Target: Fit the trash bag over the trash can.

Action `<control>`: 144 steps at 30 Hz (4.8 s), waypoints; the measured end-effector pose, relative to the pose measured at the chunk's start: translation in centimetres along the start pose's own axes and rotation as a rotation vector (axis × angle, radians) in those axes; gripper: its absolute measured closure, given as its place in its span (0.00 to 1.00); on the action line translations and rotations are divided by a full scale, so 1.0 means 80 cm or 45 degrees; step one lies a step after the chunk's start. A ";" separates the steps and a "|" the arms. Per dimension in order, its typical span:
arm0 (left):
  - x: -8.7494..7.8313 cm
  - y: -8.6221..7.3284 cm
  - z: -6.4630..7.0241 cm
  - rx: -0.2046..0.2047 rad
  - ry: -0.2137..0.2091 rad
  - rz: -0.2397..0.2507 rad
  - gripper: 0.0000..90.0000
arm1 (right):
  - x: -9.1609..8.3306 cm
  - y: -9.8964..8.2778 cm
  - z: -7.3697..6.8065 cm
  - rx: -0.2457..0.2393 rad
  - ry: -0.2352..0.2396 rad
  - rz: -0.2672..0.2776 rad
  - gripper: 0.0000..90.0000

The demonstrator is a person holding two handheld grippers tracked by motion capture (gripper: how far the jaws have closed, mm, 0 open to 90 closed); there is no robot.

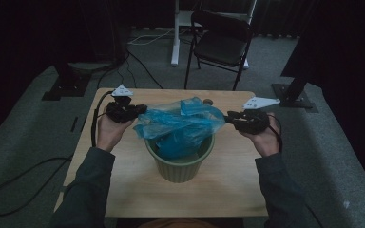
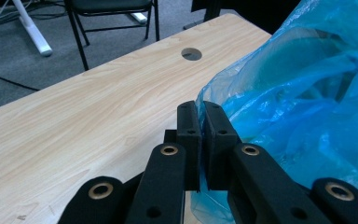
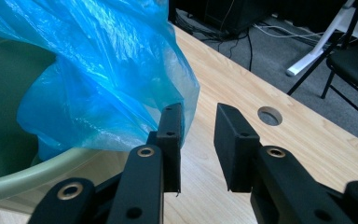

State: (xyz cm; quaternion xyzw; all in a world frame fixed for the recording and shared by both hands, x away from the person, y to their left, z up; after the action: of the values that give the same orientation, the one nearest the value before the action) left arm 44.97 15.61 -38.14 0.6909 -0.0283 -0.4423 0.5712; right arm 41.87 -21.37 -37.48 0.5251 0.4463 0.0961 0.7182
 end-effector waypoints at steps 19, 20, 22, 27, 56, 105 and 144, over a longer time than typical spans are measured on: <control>-0.002 0.005 0.005 0.022 -0.001 0.009 0.96 | -0.021 0.006 -0.020 -0.089 0.114 0.051 0.70; -0.002 0.005 0.006 0.022 -0.002 0.009 0.96 | -0.022 0.008 -0.022 -0.097 0.125 0.063 0.69; -0.002 0.005 0.006 0.025 -0.002 0.009 0.96 | -0.025 0.014 -0.024 -0.107 0.139 0.087 0.68; -0.002 0.005 0.006 0.023 -0.002 0.014 0.96 | -0.033 0.022 -0.026 -0.109 0.149 0.129 0.66; 0.003 0.010 0.021 0.070 -0.032 0.026 0.96 | 0.053 0.102 -0.040 -0.138 0.221 0.082 0.64; 0.050 -0.007 -0.002 -0.031 -0.005 -0.048 0.95 | 0.116 0.012 0.014 0.346 0.183 -0.179 1.00; -0.037 0.002 0.034 -0.028 -0.281 0.250 0.53 | 0.090 -0.008 0.012 0.367 0.223 -0.187 0.99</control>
State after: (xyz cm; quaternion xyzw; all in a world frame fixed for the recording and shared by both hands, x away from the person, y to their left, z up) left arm 41.55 15.10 -36.18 0.6257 -0.1534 -0.4580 0.6126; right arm 46.58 -17.95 -41.88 0.5783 0.5534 0.0238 0.5989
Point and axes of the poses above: each handheld gripper's, and its own axes: x roughly forward along the jaws, y roughly out of its top, z roughly to its right, the point moved 5 cm from there along x, roughly forward along the jaws, and after that the axes turned 2 degrees about y, right-handed, at the moved point
